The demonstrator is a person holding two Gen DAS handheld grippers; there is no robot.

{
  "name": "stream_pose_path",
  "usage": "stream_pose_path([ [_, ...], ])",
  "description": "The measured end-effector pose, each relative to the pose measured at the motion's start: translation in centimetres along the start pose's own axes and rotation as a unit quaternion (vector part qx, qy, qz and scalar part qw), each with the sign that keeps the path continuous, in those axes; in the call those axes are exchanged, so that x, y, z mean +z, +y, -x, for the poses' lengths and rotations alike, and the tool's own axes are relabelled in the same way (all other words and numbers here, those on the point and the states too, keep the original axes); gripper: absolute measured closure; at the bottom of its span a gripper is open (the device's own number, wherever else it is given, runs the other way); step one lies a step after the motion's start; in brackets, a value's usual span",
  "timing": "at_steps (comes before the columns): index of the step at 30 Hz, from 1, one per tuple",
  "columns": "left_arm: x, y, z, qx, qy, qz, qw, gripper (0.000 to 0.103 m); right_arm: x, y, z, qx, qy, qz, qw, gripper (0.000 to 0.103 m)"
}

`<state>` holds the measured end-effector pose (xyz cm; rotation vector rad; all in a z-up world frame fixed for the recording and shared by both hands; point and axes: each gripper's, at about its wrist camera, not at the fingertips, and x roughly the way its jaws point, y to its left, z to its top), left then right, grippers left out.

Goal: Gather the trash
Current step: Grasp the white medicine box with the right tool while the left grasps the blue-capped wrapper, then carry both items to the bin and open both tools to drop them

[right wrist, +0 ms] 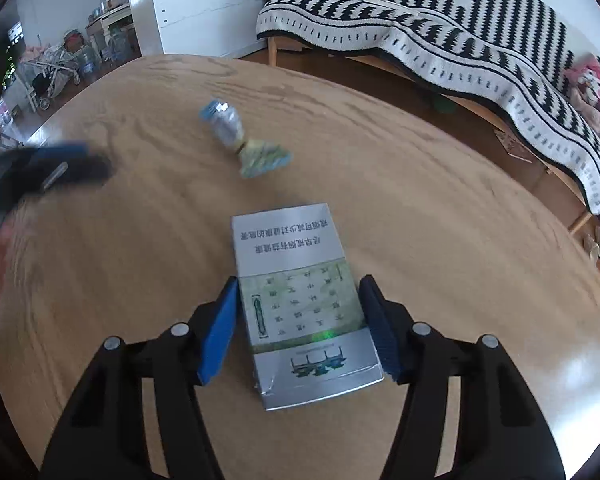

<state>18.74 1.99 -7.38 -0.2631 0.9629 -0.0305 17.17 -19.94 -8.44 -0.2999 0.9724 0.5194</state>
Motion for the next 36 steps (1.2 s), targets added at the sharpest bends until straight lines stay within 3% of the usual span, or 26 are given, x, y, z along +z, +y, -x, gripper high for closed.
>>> stream_pose_path([
  [5, 3.2, -1.7, -4.1, 0.012, 0.012, 0.062, 0.9979, 0.007, -5.4, 1.6, 5.1, 0.0, -0.026, -0.041, 0.999, 0.044],
  [15, 4.6, -4.7, -7.1, 0.075, -0.008, 0.041, 0.9963, 0.008, -11.0, 2.0, 12.1, 0.0, -0.057, -0.088, 0.995, 0.044],
  [17, 4.6, -5.2, -7.2, 0.099, -0.007, 0.02, 0.9949, 0.026, -12.1, 2.0, 12.8, -0.008, -0.052, -0.099, 0.994, 0.044],
  [18, 4.4, -5.6, -7.0, 0.114, -0.012, 0.005, 0.9933, 0.044, -12.7, 2.0, 13.2, -0.019, -0.05, -0.106, 0.993, 0.043],
  [19, 4.2, -5.9, -7.0, 0.12, -0.014, -0.004, 0.9927, 0.053, -13.3, 2.1, 13.5, -0.028, -0.048, -0.113, 0.992, 0.043],
  [24, 3.1, -6.2, -5.8, 0.105, -0.005, -0.024, 0.9942, 0.088, -16.0, 1.6, 16.0, -0.067, -0.038, -0.165, 0.983, 0.044],
  [29, 0.8, -7.1, -3.6, 0.102, -0.008, -0.049, 0.9935, 0.095, -20.7, 0.7, 21.3, -0.114, -0.051, -0.231, 0.965, 0.044],
  [33, -1.4, -9.0, -1.5, 0.069, 0.004, -0.06, 0.9958, 0.095, -26.4, -1.2, 26.1, -0.156, -0.063, -0.308, 0.936, 0.044],
  [36, -3.6, -12.4, 1.2, 0.03, 0.001, -0.082, 0.9962, 0.095, -33.1, -3.2, 30.2, -0.207, -0.069, -0.376, 0.901, 0.043],
])
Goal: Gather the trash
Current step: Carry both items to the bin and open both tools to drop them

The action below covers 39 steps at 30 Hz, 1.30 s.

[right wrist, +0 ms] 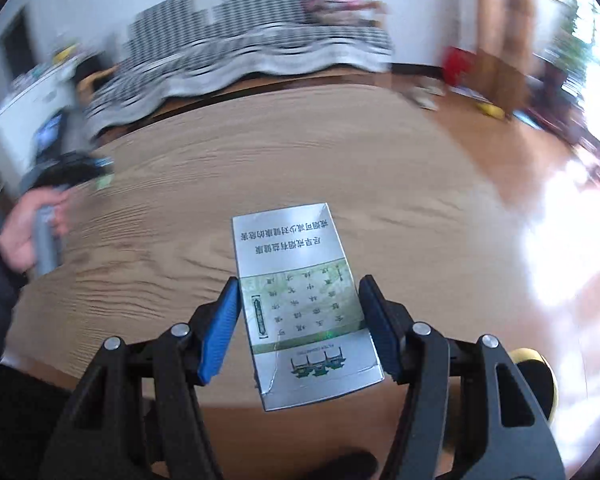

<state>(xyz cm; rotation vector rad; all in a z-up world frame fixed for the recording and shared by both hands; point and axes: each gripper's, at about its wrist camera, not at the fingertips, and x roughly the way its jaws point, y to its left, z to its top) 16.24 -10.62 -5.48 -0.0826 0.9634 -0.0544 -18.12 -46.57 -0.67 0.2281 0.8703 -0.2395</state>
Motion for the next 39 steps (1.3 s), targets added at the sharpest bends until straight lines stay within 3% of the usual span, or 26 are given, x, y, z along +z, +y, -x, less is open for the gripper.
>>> stream_pose_path([
  [4, -3.8, -7.5, 4.5, -0.075, -0.01, -0.055, 0.9956, 0.095, -3.2, -8.8, 3.1, -0.067, -0.015, -0.081, 0.994, 0.043],
  [7, -8.1, -14.9, 7.8, -0.141, -0.014, -0.121, 0.9825, 0.095, -5.9, -14.8, 5.1, -0.111, -0.017, -0.141, 0.984, 0.043],
  [10, -12.8, -21.9, 10.6, -0.201, -0.012, -0.184, 0.962, 0.095, -8.7, -19.9, 6.0, -0.132, -0.007, -0.198, 0.971, 0.043],
  [16, -23.1, -34.0, 13.6, -0.296, 0.009, -0.291, 0.9098, 0.095, -12.6, -27.2, 6.1, -0.173, 0.012, -0.262, 0.949, 0.043],
  [22, -31.3, -41.0, 13.8, -0.337, 0.031, -0.371, 0.8651, 0.095, -14.7, -31.8, 3.9, -0.165, 0.047, -0.316, 0.933, 0.043],
  [26, -33.9, -43.6, 13.0, -0.349, 0.049, -0.388, 0.8517, 0.095, -15.4, -34.4, 1.8, -0.147, 0.077, -0.347, 0.923, 0.043],
  [31, -35.7, -45.1, 12.0, -0.355, 0.063, -0.402, 0.8417, 0.095, -16.0, -35.4, -0.5, -0.138, 0.104, -0.366, 0.915, 0.043],
  [39, -36.5, -46.9, 10.8, -0.354, 0.075, -0.407, 0.8387, 0.095, -16.1, -35.5, -1.1, -0.131, 0.105, -0.377, 0.911, 0.043],
])
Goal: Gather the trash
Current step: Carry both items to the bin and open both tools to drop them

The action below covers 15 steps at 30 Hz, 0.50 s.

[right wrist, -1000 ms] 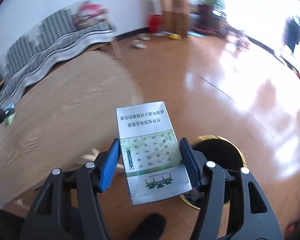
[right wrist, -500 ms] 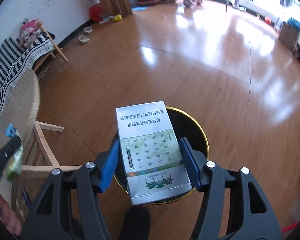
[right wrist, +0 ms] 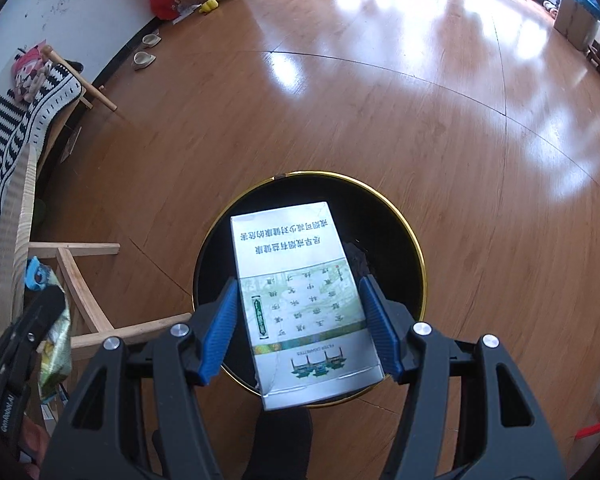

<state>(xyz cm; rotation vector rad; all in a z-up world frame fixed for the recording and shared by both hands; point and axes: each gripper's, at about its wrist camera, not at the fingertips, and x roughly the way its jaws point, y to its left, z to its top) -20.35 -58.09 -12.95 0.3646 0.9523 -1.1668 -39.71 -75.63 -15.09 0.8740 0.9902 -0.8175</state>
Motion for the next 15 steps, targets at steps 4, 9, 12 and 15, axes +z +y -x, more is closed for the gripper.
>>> stream_pose_path([
  [4, 0.1, 0.1, -0.4, -0.005, 0.004, 0.002, 1.0, 0.095, -0.1, -0.5, 0.2, 0.003, -0.006, -0.001, 1.0, 0.04],
  [9, 0.1, 0.6, -1.0, -0.01, 0.011, 0.002, 0.9999, 0.095, -0.1, -0.8, 0.7, 0.003, -0.016, -0.009, 1.0, 0.025],
  [12, 0.1, 0.6, -1.5, -0.017, 0.013, 0.001, 0.9998, 0.095, -0.2, -1.2, 1.1, -0.003, -0.024, -0.019, 1.0, 0.023],
  [15, -0.1, 0.2, -2.5, -0.033, 0.021, 0.001, 0.9993, 0.095, -0.2, -1.9, 2.1, -0.004, -0.039, -0.041, 0.998, 0.023],
])
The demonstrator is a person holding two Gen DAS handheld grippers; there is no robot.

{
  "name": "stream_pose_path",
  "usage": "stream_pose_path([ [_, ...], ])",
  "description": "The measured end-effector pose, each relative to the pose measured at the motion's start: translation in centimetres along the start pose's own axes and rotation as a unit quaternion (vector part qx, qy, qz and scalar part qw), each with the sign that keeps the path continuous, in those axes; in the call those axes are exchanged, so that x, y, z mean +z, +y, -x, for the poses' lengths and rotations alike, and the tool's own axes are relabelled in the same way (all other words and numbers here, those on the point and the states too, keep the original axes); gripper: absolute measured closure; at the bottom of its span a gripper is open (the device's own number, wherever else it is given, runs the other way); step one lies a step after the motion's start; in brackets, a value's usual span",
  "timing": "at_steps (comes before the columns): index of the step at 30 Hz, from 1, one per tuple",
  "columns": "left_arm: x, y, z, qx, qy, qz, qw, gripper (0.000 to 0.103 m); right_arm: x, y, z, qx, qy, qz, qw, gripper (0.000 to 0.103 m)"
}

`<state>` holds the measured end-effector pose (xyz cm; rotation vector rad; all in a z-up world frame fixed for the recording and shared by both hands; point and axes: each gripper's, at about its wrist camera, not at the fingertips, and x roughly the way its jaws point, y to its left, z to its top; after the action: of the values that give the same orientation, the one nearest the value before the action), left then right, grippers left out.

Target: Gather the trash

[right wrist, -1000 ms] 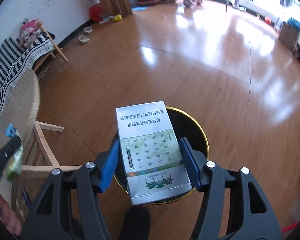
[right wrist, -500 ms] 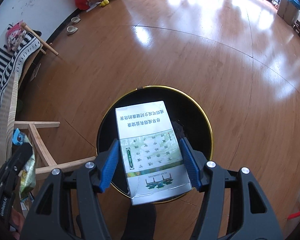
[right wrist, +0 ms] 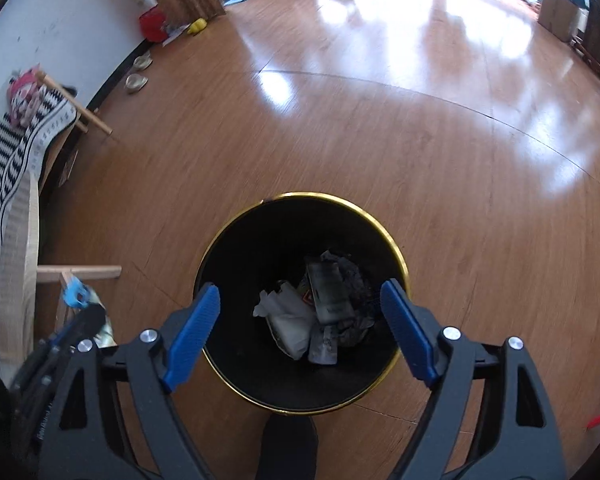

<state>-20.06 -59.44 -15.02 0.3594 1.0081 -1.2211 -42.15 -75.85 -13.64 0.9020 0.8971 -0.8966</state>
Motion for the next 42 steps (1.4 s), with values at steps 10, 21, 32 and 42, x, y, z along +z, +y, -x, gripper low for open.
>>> stream_pose_path([
  [10, -0.6, -2.1, -4.0, -0.04, 0.01, -0.007, 0.9991, 0.089, 0.2, -2.2, 3.1, -0.002, -0.055, -0.043, 0.998, 0.02],
  [21, 0.0, -2.7, -2.3, -0.036, -0.01, -0.014, 0.9992, 0.023, 0.5, -1.8, 4.2, 0.009, -0.071, -0.042, 0.997, 0.018],
  [32, 0.0, 4.1, 13.9, 0.085, -0.1, -0.032, 0.9908, 0.007, -1.6, 10.7, 7.4, 0.034, -0.11, 0.092, 0.989, 0.016],
  [42, -6.2, 19.7, 31.3, 0.259, -0.151, 0.081, 0.9504, 0.007, -10.2, 30.7, 11.7, 0.118, -0.136, 0.282, 0.942, 0.016],
])
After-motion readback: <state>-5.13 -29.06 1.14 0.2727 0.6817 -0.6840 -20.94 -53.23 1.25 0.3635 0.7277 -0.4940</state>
